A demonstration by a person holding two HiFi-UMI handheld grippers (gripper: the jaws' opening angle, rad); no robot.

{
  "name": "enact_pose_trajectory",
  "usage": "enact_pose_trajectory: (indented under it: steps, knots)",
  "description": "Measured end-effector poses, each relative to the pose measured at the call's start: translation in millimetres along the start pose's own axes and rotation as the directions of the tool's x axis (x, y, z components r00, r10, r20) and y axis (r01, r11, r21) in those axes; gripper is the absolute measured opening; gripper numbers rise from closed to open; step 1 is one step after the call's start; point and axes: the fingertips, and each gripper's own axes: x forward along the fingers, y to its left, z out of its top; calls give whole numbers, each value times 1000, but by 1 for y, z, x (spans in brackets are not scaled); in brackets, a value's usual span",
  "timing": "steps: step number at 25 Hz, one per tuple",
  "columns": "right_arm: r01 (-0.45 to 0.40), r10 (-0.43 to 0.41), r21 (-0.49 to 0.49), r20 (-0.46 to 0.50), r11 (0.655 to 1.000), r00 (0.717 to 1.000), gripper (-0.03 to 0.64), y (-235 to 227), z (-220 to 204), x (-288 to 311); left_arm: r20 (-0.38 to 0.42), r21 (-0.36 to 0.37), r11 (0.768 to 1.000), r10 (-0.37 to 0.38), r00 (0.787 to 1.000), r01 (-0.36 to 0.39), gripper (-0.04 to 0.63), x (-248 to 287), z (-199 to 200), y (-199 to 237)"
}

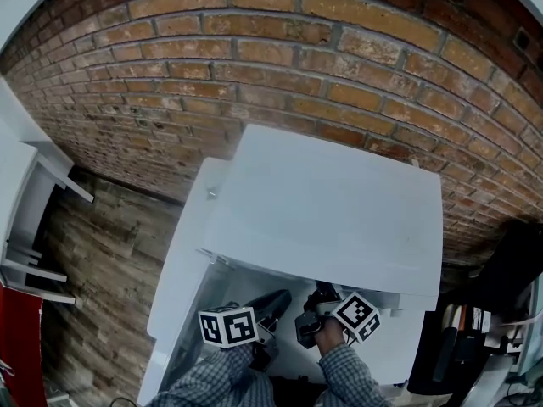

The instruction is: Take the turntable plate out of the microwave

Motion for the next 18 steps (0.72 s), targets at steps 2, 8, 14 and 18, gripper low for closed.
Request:
enact_pose_trajectory:
  steps: [2, 8, 14, 18]
  knots:
    - [-11, 11, 27, 3, 1000, 1000, 37, 1, 0, -1, 12, -37, 999, -19, 1000, 20, 25, 8, 2, 3]
    - [-59, 59, 59, -5, 997, 998, 34, 11, 2, -2, 77, -87, 996, -4, 997, 11, 141, 24, 15, 15]
    - [-101, 102, 81, -2, 992, 995, 32, 20, 6, -5, 224, -285, 955, -17, 974, 83, 141, 30, 39, 27]
    - [-105, 106, 83, -8, 991, 994, 31, 21, 5, -5, 304, -339, 930, -32, 952, 140, 141, 35, 57, 30]
